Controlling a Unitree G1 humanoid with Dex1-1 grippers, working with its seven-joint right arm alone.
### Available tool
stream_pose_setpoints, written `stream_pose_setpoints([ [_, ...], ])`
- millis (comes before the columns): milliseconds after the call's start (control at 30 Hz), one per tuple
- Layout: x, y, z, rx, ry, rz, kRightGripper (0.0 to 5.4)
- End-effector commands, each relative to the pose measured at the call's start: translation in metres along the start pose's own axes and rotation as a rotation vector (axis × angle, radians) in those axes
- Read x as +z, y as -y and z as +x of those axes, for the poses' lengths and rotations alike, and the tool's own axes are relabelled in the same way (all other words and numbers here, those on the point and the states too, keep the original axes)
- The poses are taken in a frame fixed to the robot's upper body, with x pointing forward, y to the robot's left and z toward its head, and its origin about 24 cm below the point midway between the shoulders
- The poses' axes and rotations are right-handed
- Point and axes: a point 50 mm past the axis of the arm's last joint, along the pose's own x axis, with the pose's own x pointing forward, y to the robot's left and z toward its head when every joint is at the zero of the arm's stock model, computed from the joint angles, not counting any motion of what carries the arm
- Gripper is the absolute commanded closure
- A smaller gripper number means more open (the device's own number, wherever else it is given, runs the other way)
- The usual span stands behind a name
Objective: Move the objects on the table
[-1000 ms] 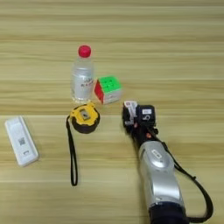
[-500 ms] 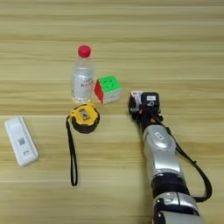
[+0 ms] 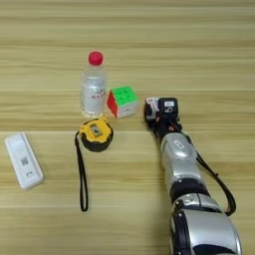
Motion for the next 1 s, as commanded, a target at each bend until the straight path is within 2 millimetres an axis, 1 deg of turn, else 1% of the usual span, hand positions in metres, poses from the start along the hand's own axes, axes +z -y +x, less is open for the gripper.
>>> stream_pose_setpoints([
  [33,0.005,0.001,0.003,0.011,0.002,-0.028,2.51],
  [233,0.011,0.003,0.001,0.003,0.049,-0.039,1.86],
  [400,0.023,0.005,-0.009,-0.008,0.144,-0.058,1.48],
  [533,0.037,0.006,-0.023,-0.025,0.226,-0.070,1.16],
  [567,0.042,0.007,-0.029,-0.031,0.250,-0.072,0.99],
  [633,0.049,0.007,-0.039,-0.037,0.285,-0.073,0.88],
  [667,0.051,0.007,-0.044,-0.037,0.294,-0.071,0.74],
  [833,0.052,-0.008,-0.069,0.016,0.300,-0.053,0.04],
  [1000,0.056,-0.019,-0.081,0.084,0.325,-0.002,0.04],
])
